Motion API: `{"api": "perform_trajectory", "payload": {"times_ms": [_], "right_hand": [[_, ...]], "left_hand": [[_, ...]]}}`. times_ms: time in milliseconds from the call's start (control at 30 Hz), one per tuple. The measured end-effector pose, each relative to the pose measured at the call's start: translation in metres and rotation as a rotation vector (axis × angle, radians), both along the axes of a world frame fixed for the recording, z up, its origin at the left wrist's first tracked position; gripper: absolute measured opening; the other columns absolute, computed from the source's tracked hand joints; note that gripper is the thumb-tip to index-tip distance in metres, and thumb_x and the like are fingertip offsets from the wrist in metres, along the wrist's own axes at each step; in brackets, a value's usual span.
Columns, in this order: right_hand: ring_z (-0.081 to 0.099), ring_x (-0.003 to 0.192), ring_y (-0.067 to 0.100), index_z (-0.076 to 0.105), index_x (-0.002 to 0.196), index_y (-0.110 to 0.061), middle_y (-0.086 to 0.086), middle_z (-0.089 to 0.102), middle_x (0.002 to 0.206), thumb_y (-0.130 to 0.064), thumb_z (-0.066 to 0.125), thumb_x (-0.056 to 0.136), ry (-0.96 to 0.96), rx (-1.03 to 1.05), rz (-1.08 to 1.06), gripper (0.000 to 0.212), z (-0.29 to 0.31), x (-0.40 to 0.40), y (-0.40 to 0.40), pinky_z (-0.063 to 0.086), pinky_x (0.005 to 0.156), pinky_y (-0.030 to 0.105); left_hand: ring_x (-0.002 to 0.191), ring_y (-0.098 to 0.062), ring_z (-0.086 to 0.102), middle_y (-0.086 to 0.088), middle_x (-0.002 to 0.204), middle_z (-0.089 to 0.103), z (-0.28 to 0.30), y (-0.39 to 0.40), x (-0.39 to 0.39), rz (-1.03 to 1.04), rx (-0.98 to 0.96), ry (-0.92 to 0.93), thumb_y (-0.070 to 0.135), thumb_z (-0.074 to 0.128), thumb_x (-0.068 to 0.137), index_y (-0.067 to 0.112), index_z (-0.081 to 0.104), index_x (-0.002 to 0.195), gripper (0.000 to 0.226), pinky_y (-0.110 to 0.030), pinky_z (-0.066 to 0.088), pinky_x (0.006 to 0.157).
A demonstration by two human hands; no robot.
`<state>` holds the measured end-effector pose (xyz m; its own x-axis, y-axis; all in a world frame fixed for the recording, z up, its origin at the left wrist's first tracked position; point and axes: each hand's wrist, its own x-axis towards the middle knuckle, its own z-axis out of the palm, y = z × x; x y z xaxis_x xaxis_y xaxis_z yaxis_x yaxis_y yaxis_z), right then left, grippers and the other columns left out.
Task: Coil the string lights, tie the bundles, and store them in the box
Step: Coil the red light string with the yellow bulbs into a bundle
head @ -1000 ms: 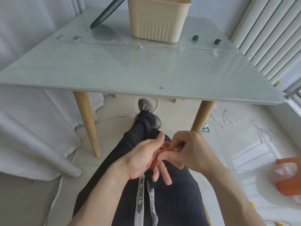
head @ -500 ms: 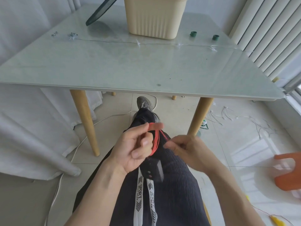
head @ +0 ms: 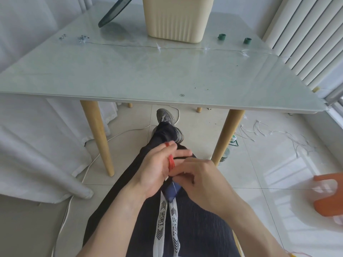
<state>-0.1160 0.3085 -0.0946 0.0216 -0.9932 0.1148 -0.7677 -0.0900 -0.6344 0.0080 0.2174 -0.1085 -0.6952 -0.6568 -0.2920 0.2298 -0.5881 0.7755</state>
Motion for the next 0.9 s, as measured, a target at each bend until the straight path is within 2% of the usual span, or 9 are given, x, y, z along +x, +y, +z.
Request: {"api": "perform_trajectory", "payload": {"times_ms": [100, 167, 233, 300, 433, 500, 567, 700, 900], "right_hand": [[0.057, 0.067, -0.002, 0.075, 0.079, -0.023, -0.02, 0.065, 0.073, -0.011, 0.079, 0.079, -0.048, -0.017, -0.063, 0.013, 0.013, -0.006, 0.0, 0.04, 0.061, 0.009], [0.057, 0.061, -0.001, 0.07, 0.071, -0.021, -0.024, 0.062, 0.066, -0.016, 0.086, 0.072, -0.097, -0.001, -0.098, 0.018, 0.019, -0.012, -0.001, 0.038, 0.055, 0.009], [0.057, 0.056, 0.001, 0.066, 0.067, -0.022, -0.024, 0.063, 0.066, -0.027, 0.094, 0.064, -0.124, 0.017, -0.139, 0.029, 0.024, -0.017, -0.003, 0.038, 0.052, 0.01], [0.052, 0.047, 0.004, 0.066, 0.067, -0.019, -0.016, 0.064, 0.06, -0.033, 0.098, 0.056, -0.142, 0.05, -0.139, 0.037, 0.028, -0.023, -0.006, 0.036, 0.048, 0.012], [0.049, 0.045, 0.003, 0.067, 0.067, -0.02, -0.006, 0.064, 0.058, -0.024, 0.098, 0.056, -0.203, 0.105, -0.112, 0.033, 0.028, -0.037, -0.012, 0.038, 0.048, 0.014], [0.051, 0.046, 0.004, 0.07, 0.074, -0.016, 0.002, 0.067, 0.063, -0.032, 0.097, 0.054, -0.326, 0.143, -0.104, 0.037, 0.027, -0.042, -0.013, 0.042, 0.049, 0.017], [0.053, 0.05, 0.004, 0.072, 0.077, -0.016, -0.001, 0.068, 0.062, -0.04, 0.093, 0.049, -0.366, 0.157, -0.127, 0.042, 0.023, -0.048, -0.013, 0.042, 0.052, 0.016], [0.066, 0.061, 0.017, 0.074, 0.074, -0.02, 0.001, 0.074, 0.07, -0.051, 0.086, 0.062, -0.489, 0.092, -0.156, 0.036, 0.011, -0.056, -0.011, 0.052, 0.061, 0.031], [0.059, 0.063, 0.01, 0.077, 0.081, -0.021, -0.002, 0.068, 0.066, -0.035, 0.073, 0.082, -0.592, 0.054, -0.186, 0.015, -0.001, -0.05, -0.004, 0.047, 0.062, 0.021]], "left_hand": [[0.074, -0.025, 0.051, -0.011, 0.079, 0.057, -0.001, 0.007, 0.002, -0.17, -0.118, 0.008, 0.025, 0.047, 0.103, -0.001, 0.053, 0.097, 0.027, -0.027, 0.044, 0.06], [0.071, -0.023, 0.059, -0.015, 0.086, 0.057, 0.0, 0.011, 0.001, -0.28, -0.166, 0.017, 0.034, 0.043, 0.102, -0.012, 0.053, 0.111, 0.048, -0.028, 0.051, 0.056], [0.07, -0.029, 0.07, -0.012, 0.094, 0.069, 0.0, 0.012, 0.002, -0.392, -0.217, -0.011, 0.042, 0.036, 0.103, -0.009, 0.053, 0.119, 0.057, -0.028, 0.053, 0.048], [0.062, -0.028, 0.072, -0.009, 0.097, 0.073, 0.001, 0.012, 0.003, -0.495, -0.236, -0.022, 0.044, 0.03, 0.105, -0.001, 0.057, 0.118, 0.054, -0.023, 0.04, 0.037], [0.04, -0.012, 0.06, -0.029, 0.111, 0.068, -0.003, 0.009, 0.007, -0.65, -0.222, 0.008, 0.041, 0.029, 0.106, -0.002, 0.055, 0.129, 0.056, -0.016, 0.02, 0.033], [0.033, -0.007, 0.049, -0.033, 0.1, 0.067, -0.004, 0.007, 0.008, -0.653, -0.203, 0.026, 0.041, 0.029, 0.106, 0.006, 0.065, 0.121, 0.052, -0.014, 0.019, 0.032], [0.029, -0.004, 0.039, -0.028, 0.082, 0.069, -0.005, 0.005, 0.011, -0.654, -0.166, 0.049, 0.04, 0.034, 0.104, 0.009, 0.07, 0.112, 0.048, -0.017, 0.017, 0.033], [0.03, 0.0, 0.032, -0.009, 0.064, 0.067, -0.006, 0.001, 0.017, -0.636, -0.087, 0.151, 0.026, 0.038, 0.104, -0.015, 0.051, 0.126, 0.049, -0.016, 0.021, 0.037], [0.03, -0.004, 0.028, -0.003, 0.065, 0.064, 0.0, -0.005, 0.016, -0.31, 0.144, 0.486, 0.022, 0.049, 0.101, -0.007, 0.057, 0.129, 0.041, -0.014, 0.024, 0.033]]}}
